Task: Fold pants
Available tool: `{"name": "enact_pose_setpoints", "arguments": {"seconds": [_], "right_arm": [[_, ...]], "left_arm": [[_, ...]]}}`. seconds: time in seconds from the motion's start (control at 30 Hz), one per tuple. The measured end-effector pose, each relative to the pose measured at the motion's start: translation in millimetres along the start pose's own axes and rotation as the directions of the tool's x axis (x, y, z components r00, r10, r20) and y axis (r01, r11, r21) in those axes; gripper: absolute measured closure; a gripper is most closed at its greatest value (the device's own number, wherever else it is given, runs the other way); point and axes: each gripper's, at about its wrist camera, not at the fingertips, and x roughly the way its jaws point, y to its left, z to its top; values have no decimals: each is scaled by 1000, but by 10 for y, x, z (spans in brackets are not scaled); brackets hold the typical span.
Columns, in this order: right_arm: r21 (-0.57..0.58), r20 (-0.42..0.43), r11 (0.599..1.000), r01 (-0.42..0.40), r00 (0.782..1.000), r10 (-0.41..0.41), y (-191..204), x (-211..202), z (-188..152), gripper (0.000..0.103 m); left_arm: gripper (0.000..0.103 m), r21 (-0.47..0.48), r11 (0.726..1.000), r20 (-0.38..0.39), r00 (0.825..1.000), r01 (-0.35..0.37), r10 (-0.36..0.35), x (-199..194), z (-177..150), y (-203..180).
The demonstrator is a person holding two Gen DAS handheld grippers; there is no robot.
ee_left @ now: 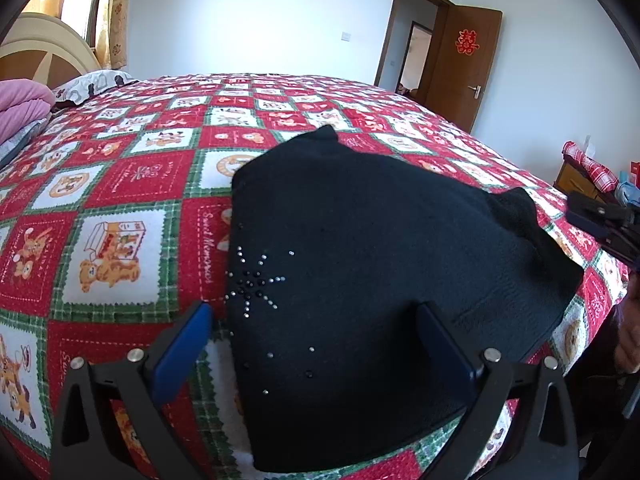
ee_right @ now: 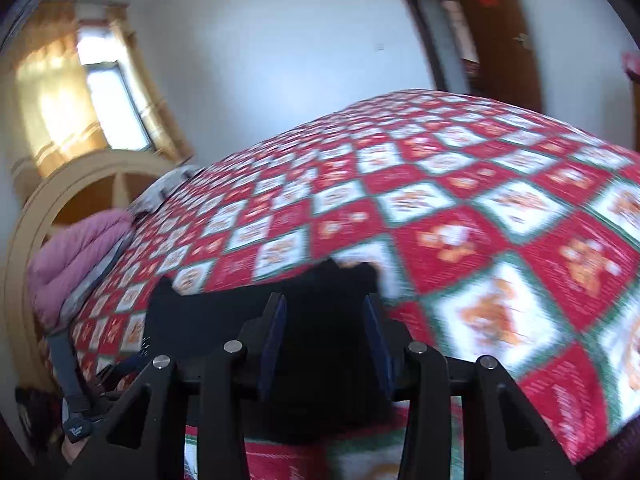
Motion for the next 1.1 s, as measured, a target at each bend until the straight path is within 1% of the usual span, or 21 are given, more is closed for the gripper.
{"name": "enact_pose_setpoints", "arguments": {"seconds": [0.07, 0.1, 0.2, 0.23, 0.33, 0.47, 0.5, 0.53, 0.57, 0.6, 0.67, 0.7, 0.73, 0.77, 0.83, 0.9, 0.97, 1.0, 1.03, 1.07, 1.1], "right_arm": [[-33, -27, 999, -40, 999, 39, 107, 171, -13, 61], [-35, -45, 998, -44, 998, 42, 131, 231, -36, 60], [-13, -133, 1000, 3, 991, -5, 32, 517, -82, 60], [-4, -155, 1000, 0, 988, -1, -33, 593, -87, 60], [-27, -182, 1000, -4, 983, -1, -70, 610, -66, 61], [-23, -200, 1000, 16, 979, -21, 32, 534, 46, 60], [-25, -194, 1000, 6, 981, -11, 82, 509, 96, 59], [-32, -190, 999, -18, 982, 12, 158, 507, 147, 54], [-35, -194, 998, -44, 980, 36, 234, 531, 191, 53], [-36, -200, 996, -76, 977, 67, 312, 561, 229, 53], [-37, -235, 982, -183, 957, 170, 545, 708, 298, 52], [-46, -262, 973, -225, 943, 206, 661, 801, 317, 52], [-66, -307, 961, -270, 922, 238, 835, 963, 336, 52], [-80, -334, 954, -290, 909, 249, 950, 1066, 343, 52], [-95, -408, 937, -336, 872, 271, 1205, 1331, 357, 52], [-87, -468, 930, -358, 838, 280, 1367, 1523, 360, 52], [-74, -541, 912, -402, 785, 302, 1557, 1714, 342, 53], [-91, -557, 912, -400, 780, 286, 1618, 1765, 331, 53], [-146, -561, 917, -372, 794, 233, 1702, 1811, 305, 65], [-220, -569, 913, -344, 805, 167, 1797, 1864, 262, 82], [-260, -575, 908, -328, 808, 128, 1849, 1894, 200, 85]], "left_arm": [[0, 2, 1000, 0, 1000, 1, -1, -3, -6, 1], [0, 3, 1000, 1, 1000, 2, -2, -4, -6, 4], [0, 9, 1000, 2, 1000, 5, -5, -6, -10, 3], [0, 11, 1000, 2, 1000, 5, -5, -12, -16, 2], [0, 11, 1000, 1, 1000, 4, -4, -35, -30, 9], [0, 1, 1000, 4, 1000, -1, 1, -110, -81, 66], [0, -8, 1000, 6, 1000, 4, -4, -125, -98, 93], [0, -10, 1000, 7, 1000, 5, -5, -134, -110, 114], [0, -8, 1000, 9, 1000, 3, -3, -145, -126, 123], [0, -1, 1000, 12, 1000, 1, -1, -153, -142, 130], [0, 6, 1000, 22, 1000, 2, -3, -160, -175, 151], [0, 7, 1000, 28, 1000, 6, -6, -160, -189, 165], [0, 11, 1000, 33, 999, 7, -7, -164, -196, 168], [0, 15, 1000, 36, 999, 7, -7, -164, -201, 170], [0, 20, 1000, 45, 999, 8, -9, -157, -213, 176], [0, 20, 1000, 49, 999, 10, -11, -154, -220, 183], [0, 18, 1000, 52, 999, 14, -15, -151, -220, 190], [0, 17, 1000, 53, 998, 15, -16, -146, -219, 191], [0, 17, 1000, 55, 998, 15, -16, -144, -220, 192], [0, 16, 1000, 56, 998, 15, -16, -145, -223, 195], [0, 15, 1000, 57, 998, 16, -17, -142, -223, 199]]}}
